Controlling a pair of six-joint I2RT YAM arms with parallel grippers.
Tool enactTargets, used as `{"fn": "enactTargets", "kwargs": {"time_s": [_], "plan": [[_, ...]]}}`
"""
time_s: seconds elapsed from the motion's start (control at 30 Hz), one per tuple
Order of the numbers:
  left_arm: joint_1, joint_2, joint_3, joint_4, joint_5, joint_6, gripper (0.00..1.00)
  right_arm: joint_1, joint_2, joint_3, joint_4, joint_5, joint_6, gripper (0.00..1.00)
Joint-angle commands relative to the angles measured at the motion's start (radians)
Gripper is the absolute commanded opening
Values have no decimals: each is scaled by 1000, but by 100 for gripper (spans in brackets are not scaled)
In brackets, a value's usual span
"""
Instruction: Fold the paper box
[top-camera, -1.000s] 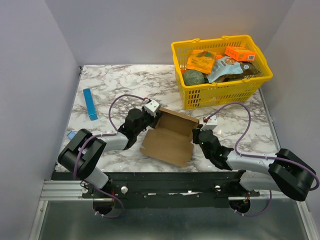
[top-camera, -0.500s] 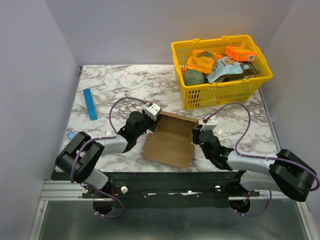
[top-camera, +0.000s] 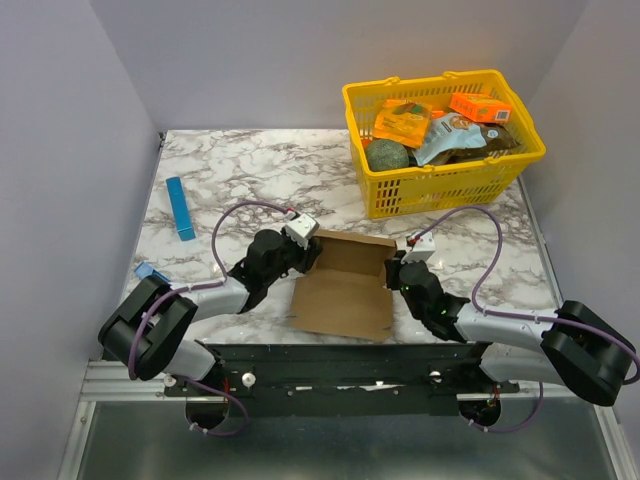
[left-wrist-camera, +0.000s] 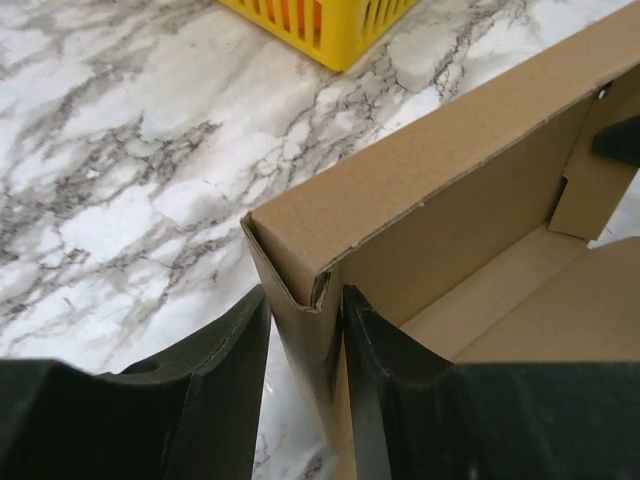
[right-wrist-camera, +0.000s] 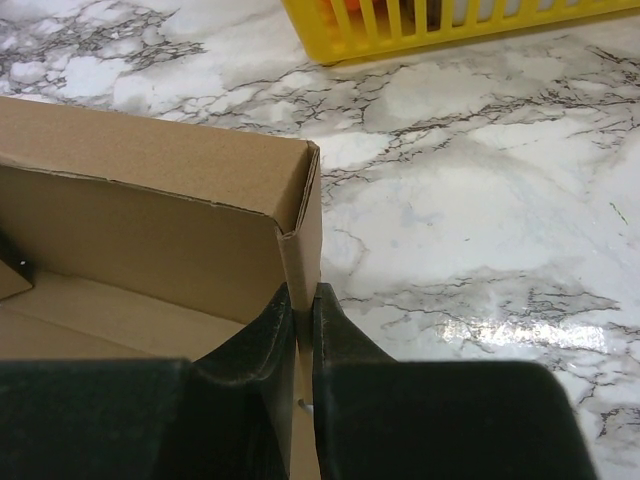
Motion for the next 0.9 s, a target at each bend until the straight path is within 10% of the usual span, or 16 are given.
{"fn": "enactTargets", "kwargs": {"time_s": [0.0, 0.33, 0.47, 0.87], "plan": [[-3, -16, -15, -66, 50, -18, 47, 3, -12, -17, -30, -21, 8, 0], [-7, -51, -37, -78, 62, -34, 25, 5, -6, -9, -59, -3, 15, 1], [-20, -64, -43, -80, 12, -31, 0, 3, 1, 15, -117, 34, 27, 0], [-195, -160, -89, -95, -516, -8, 0, 3, 103, 164, -424, 224, 176, 1]]}}
